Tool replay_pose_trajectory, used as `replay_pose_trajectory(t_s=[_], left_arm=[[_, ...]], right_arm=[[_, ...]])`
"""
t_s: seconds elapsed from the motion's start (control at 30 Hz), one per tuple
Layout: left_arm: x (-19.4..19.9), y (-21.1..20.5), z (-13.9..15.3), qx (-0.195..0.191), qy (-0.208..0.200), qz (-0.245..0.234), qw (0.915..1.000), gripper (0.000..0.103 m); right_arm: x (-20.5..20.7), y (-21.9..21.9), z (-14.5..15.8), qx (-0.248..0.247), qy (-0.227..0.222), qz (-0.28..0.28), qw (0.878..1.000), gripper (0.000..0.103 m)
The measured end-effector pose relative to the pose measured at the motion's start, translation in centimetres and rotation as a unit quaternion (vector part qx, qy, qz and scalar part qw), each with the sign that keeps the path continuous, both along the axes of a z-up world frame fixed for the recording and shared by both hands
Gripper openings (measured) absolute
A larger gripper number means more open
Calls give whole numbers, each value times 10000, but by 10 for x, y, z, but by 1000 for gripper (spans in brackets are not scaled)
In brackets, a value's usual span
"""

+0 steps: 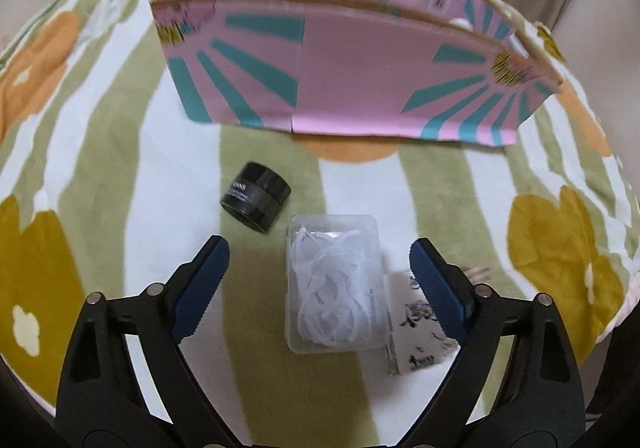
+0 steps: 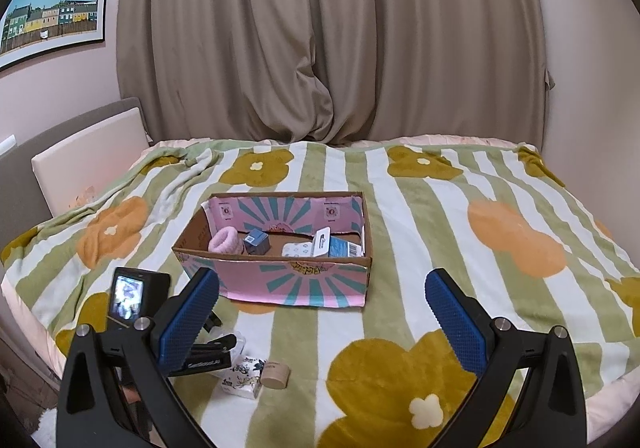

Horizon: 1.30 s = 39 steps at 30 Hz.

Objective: Organize objects
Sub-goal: 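Lower the left gripper onto the clear box of hair ties and close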

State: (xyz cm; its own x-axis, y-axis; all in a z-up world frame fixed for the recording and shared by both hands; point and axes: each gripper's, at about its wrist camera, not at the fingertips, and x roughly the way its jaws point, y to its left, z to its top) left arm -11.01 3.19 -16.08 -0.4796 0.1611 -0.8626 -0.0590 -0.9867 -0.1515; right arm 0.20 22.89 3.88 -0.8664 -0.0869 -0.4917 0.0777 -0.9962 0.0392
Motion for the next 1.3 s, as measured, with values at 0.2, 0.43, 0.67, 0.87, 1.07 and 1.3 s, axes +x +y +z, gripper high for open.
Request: replay_pose_trajectory(t_s=[0.2, 0.43, 0.67, 0.87, 1.07, 1.3], left_arm=[[-7, -1, -15, 67, -239, 75, 9997, 74], [-6, 8, -22, 77, -327, -111, 9994, 56], [-2, 15, -20, 16, -286, -209, 9994, 52], [2, 16, -13, 51, -211, -213, 9995, 52], [8, 18, 2, 84, -52, -237, 9997, 52], [18, 14, 40, 192, 347, -252, 9989, 51]], right_arm=[[-1, 4, -2, -39, -32, -16, 10000, 103], [-1, 7, -2, -90, -20, -30, 10000, 103], [-2, 8, -2, -99, -34, -34, 9999, 103], [-3, 9, -4, -151, -93, -38, 9998, 103], [-4, 6, -6, -174, -115, -24, 9998, 103], [-7, 6, -12, -291, -223, 11, 9993, 103]])
